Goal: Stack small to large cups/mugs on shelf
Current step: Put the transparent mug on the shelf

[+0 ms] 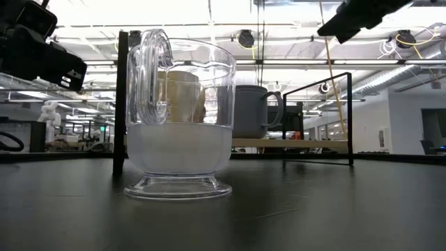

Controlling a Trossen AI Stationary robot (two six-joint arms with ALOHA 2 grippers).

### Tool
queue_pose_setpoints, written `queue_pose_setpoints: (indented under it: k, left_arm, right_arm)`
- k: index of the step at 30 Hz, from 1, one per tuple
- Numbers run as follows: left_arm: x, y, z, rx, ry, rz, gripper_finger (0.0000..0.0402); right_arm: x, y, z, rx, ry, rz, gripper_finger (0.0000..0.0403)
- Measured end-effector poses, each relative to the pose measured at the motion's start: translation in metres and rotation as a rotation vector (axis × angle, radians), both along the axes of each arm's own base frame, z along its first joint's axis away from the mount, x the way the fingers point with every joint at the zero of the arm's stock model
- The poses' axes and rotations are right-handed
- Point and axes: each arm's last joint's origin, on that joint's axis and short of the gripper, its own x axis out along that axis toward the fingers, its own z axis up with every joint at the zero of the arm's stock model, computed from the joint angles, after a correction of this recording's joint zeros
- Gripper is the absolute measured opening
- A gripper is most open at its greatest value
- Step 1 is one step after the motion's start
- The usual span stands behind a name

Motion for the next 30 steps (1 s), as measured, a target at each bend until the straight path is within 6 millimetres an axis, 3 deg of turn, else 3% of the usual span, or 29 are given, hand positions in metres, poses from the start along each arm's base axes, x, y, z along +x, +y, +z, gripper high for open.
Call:
queue_pose_setpoints:
  k: [12,30]
  left_arm:
    - [0.000,0.000,0.001,-0.024,-0.003,0.003,0.0026]
    - [0.000,0.000,0.001,-0.023,-0.001,0.003,0.0026]
  right_arm:
    - [-0.019,0.001,-0.039,0.076,-0.135,0.108,0.0000]
    - [-0.033,0.004,-0.074,0.135,-0.232,0.144,0.0000]
